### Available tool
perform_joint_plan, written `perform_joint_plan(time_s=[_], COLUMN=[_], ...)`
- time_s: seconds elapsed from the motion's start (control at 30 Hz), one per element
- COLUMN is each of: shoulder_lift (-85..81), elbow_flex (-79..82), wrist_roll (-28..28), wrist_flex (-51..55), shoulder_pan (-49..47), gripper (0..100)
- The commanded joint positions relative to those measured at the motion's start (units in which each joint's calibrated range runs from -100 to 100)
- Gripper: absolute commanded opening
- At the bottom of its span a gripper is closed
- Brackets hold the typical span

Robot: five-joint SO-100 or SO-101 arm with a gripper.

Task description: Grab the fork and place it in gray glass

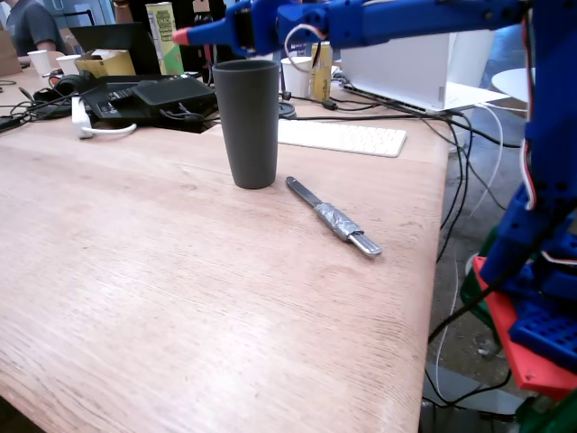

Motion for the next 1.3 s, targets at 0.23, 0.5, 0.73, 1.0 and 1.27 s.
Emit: perform_joint_plan(time_s=[0.23,0.5,0.73,1.0,1.27], shoulder_lift=[-50.17,-75.38,-96.14,-107.54,-110.72], elbow_flex=[49.89,77.26,103.03,105.58,105.58], wrist_roll=[-0.2,-0.24,0.05,-0.2,-0.2], wrist_flex=[2.8,2.8,2.88,32.85,43.85], shoulder_pan=[-22.52,-41.81,-44.17,-41.64,-34.02], gripper=[42,26,1,0,0])
